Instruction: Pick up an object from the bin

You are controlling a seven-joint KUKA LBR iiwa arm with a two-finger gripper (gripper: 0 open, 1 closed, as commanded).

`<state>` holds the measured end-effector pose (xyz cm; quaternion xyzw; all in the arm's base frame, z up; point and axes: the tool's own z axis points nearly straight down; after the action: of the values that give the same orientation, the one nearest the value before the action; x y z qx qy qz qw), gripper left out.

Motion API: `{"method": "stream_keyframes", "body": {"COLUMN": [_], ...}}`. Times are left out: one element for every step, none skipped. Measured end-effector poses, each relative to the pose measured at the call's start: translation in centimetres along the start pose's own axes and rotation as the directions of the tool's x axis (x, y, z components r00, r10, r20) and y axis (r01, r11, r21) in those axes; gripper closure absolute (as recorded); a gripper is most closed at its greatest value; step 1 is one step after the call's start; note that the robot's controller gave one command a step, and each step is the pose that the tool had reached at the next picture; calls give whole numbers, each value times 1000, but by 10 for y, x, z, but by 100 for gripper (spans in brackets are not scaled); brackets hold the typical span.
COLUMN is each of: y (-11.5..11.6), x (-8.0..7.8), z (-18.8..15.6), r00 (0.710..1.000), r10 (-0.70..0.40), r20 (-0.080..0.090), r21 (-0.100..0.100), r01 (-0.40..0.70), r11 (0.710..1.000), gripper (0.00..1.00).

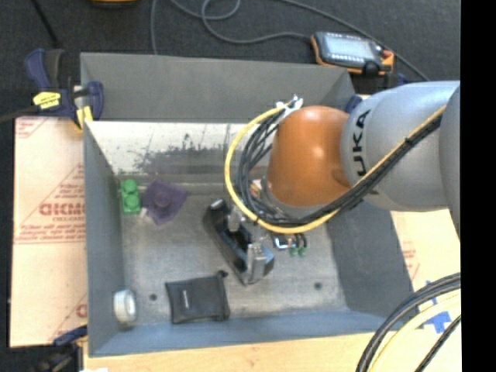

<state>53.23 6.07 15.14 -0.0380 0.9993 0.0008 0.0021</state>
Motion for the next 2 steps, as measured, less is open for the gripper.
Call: {"method": "stream_keyframes", "body": {"y": [-66, -68], "x": [-1, -28], "z": [-13, -10], "r00": [1000, 998], "r10": [-27, 67], "r20": [0, 1], "r21": [2, 5], "r01": [27, -67], "r11": [1000, 998], "gripper": [0, 0]}}
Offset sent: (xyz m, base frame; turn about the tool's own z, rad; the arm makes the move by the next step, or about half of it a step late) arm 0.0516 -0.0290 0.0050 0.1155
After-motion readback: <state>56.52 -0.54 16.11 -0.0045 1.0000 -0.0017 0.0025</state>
